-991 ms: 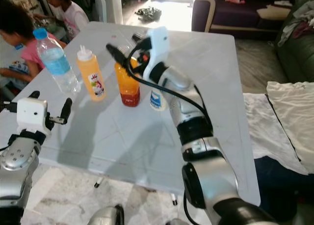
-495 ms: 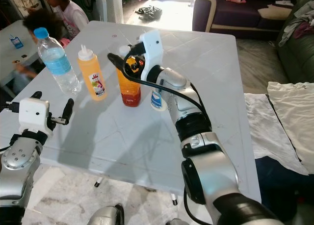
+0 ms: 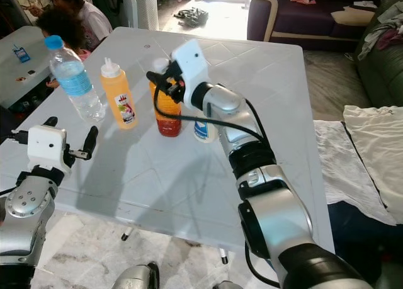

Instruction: Restocking fridge

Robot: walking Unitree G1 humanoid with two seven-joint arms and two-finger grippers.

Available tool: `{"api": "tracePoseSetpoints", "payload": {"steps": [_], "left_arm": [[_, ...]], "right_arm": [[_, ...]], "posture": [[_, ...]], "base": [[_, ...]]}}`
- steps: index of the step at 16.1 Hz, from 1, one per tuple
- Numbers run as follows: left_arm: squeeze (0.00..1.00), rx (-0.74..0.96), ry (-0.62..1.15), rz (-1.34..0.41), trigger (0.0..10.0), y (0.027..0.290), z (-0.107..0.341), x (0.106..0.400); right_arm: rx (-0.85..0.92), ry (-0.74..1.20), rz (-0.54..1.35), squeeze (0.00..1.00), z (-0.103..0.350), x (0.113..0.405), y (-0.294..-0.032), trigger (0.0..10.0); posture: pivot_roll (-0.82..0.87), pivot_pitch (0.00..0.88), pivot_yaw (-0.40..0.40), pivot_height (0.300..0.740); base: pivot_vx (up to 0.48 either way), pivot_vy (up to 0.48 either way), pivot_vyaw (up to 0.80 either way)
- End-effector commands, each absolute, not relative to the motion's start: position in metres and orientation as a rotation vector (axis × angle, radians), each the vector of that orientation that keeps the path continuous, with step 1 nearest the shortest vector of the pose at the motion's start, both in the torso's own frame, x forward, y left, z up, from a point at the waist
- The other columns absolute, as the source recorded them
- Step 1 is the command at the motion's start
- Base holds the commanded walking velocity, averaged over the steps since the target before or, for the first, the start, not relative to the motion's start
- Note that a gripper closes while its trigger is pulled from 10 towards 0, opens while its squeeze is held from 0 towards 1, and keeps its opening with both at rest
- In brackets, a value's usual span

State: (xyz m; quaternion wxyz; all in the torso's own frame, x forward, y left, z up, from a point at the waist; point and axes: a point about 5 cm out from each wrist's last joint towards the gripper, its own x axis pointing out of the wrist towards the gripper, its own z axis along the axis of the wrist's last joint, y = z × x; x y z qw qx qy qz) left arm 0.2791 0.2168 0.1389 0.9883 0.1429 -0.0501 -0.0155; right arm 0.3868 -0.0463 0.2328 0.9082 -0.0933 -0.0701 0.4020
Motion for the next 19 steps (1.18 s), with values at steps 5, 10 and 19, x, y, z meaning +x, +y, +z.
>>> {"api": "tracePoseSetpoints", "payload": {"steps": [5,10,19], "left_arm": [[0.0,0.284,-0.092,-0.048,10.0,0.214,0.136,0.278],[0.0,0.285,-0.095,-0.035,10.0,0.213,0.136,0.281],[0.0,0.23,-0.039,0.047,10.0,0.212,0.124,0.283]], "right_arm": [[-0.248,-0.088,0.829,0.0,0.211,0.385,-0.053,0.4],[-0.093,-0.203,0.775,0.0,0.228,0.38,-0.057,0.0],[0.139,-0.332,0.521,0.0,0.224,0.305,-0.083,3.1]], "posture": [[0.14,0.094,0.011,0.74],[0.13,0.069,0.006,0.74],[0.05,0.014,-0.017,0.74]], "base": [[0.0,0.0,0.0],[0.0,0.0,0.0],[-0.027,0.0,0.0]]}}
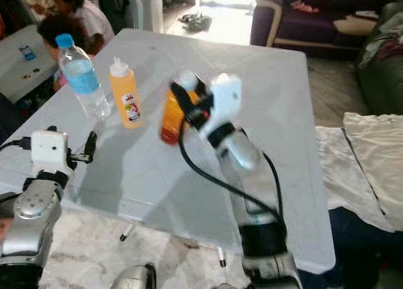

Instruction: Restocking fridge

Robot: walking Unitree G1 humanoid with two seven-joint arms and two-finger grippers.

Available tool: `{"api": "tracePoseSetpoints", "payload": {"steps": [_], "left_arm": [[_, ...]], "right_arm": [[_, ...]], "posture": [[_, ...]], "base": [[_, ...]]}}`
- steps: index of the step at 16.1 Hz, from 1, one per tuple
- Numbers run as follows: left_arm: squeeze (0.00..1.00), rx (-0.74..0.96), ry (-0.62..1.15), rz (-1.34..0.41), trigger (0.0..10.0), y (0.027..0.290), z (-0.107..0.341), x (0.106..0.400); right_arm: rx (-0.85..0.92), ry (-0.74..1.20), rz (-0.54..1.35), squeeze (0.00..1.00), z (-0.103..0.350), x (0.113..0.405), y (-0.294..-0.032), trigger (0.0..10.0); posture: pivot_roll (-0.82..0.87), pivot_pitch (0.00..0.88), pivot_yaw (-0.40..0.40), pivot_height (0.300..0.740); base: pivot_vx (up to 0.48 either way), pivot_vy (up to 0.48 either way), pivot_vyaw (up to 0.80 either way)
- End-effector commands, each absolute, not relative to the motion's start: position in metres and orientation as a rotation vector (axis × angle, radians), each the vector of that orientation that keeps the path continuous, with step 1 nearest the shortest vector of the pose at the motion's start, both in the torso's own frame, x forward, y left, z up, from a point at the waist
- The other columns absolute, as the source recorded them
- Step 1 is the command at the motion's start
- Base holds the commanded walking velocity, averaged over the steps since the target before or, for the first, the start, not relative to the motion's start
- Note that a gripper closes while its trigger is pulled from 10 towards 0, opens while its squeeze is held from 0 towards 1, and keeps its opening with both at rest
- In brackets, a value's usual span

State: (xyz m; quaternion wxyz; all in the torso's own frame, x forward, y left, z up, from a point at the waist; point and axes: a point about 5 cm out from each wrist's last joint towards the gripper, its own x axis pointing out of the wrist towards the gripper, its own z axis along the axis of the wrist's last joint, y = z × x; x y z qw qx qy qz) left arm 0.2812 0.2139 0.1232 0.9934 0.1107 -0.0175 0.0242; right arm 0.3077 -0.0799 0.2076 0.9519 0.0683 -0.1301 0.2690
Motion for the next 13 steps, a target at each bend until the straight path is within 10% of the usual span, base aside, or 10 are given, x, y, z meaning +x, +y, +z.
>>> {"api": "tracePoseSetpoints", "payload": {"steps": [1,2,13], "left_arm": [[0.0,0.229,-0.039,0.045,10.0,0.211,0.123,0.283],[0.0,0.222,-0.04,0.043,10.0,0.209,0.123,0.284],[0.0,0.207,-0.054,0.033,10.0,0.202,0.121,0.293]], "right_arm": [[0.139,-0.33,0.506,0.0,0.223,0.303,-0.084,3.1],[0.159,-0.315,0.46,0.0,0.221,0.3,-0.088,10.0],[0.111,-0.251,0.403,0.0,0.206,0.287,-0.096,10.0]], "posture": [[0.05,0.014,-0.017,0.74],[0.03,0.011,-0.018,0.74],[0.01,0.008,-0.018,0.74]], "base": [[-0.244,0.0,0.0],[-0.255,0.0,0.0],[-0.119,0.0,0.0]]}}
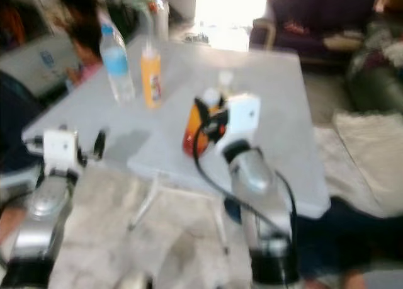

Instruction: Restocking fridge

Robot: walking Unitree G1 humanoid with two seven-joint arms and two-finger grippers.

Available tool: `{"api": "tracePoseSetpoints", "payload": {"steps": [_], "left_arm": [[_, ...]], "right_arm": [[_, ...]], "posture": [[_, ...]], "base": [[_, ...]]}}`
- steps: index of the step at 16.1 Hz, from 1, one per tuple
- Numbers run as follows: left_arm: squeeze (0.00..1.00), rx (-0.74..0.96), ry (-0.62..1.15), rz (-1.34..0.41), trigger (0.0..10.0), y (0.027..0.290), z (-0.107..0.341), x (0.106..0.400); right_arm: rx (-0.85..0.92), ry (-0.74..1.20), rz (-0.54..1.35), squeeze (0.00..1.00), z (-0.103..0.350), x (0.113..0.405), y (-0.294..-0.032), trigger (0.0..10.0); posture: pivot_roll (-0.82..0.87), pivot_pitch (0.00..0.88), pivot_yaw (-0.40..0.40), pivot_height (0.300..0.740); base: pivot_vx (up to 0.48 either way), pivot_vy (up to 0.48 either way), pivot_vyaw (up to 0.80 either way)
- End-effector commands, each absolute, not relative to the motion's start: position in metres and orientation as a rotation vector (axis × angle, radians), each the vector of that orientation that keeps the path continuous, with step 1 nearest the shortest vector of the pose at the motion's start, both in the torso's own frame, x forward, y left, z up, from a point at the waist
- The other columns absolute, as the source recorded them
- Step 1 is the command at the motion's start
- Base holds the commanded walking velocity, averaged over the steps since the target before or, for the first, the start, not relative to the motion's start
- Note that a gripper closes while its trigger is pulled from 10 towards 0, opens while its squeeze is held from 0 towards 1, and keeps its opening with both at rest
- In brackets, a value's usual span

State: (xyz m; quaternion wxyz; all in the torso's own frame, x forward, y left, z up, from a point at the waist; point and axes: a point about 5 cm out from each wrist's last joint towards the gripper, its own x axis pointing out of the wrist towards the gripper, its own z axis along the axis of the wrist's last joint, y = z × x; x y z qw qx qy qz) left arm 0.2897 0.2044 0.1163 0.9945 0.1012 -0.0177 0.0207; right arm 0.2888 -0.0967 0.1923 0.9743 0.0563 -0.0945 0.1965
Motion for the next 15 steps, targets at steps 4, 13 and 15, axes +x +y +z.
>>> {"api": "tracePoseSetpoints", "payload": {"steps": [4,13,15], "left_arm": [[0.0,0.207,-0.057,0.028,10.0,0.201,0.121,0.294],[0.0,0.218,-0.101,0.017,10.0,0.2,0.133,0.307],[0.0,0.226,-0.115,0.021,10.0,0.203,0.137,0.308]], "right_arm": [[0.102,-0.248,0.421,0.0,0.204,0.285,-0.096,10.0],[0.078,-0.272,0.452,0.0,0.207,0.291,-0.092,10.0],[0.067,-0.268,0.466,0.0,0.203,0.289,-0.09,10.0]], "posture": [[0.01,0.008,-0.02,0.74],[0.02,0.0,-0.008,0.74],[0.03,0.0,-0.014,0.74]], "base": [[-0.2,0.0,0.0],[-0.139,0.0,0.8],[0.0,0.0,0.8]]}}
